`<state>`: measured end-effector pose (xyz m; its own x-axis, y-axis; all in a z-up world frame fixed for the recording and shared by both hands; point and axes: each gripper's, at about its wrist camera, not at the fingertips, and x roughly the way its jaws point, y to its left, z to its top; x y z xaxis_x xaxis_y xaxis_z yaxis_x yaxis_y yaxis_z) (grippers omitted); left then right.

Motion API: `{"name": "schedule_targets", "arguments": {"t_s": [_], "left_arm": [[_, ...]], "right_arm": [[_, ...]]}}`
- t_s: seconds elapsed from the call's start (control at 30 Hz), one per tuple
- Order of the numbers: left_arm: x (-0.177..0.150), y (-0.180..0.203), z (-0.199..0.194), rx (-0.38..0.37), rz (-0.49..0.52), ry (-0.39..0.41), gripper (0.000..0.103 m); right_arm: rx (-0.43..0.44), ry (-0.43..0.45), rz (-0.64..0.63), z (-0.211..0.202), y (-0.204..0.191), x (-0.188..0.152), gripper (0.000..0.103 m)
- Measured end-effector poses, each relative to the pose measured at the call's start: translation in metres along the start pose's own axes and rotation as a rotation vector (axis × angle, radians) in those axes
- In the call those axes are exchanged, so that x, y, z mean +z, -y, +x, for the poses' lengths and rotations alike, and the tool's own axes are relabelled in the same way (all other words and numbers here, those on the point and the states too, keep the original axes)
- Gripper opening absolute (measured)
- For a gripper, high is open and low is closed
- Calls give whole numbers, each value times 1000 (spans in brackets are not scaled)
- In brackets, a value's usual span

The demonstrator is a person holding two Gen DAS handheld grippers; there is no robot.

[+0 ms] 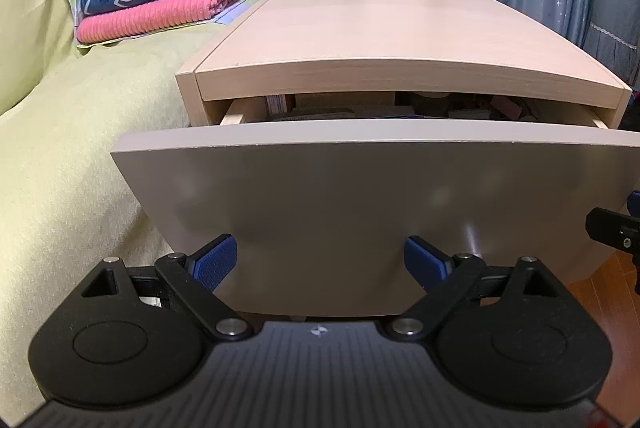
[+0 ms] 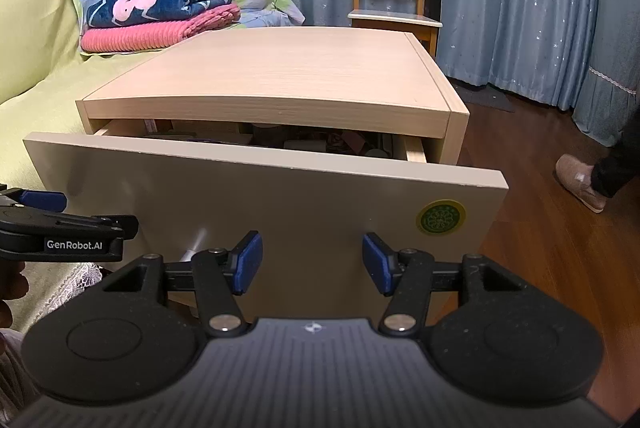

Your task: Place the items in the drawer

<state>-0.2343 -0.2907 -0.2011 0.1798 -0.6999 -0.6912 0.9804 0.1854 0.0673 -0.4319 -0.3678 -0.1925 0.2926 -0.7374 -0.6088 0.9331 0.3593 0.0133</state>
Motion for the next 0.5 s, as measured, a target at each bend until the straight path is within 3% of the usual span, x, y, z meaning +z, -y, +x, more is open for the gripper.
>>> {"name": "schedule_targets", "arguments": {"t_s": [0.5], "left_arm": [[5,-2,6,6,-1,15,92]], "right_arm": [[-10,4,-6,4,-3,0,53]]}}
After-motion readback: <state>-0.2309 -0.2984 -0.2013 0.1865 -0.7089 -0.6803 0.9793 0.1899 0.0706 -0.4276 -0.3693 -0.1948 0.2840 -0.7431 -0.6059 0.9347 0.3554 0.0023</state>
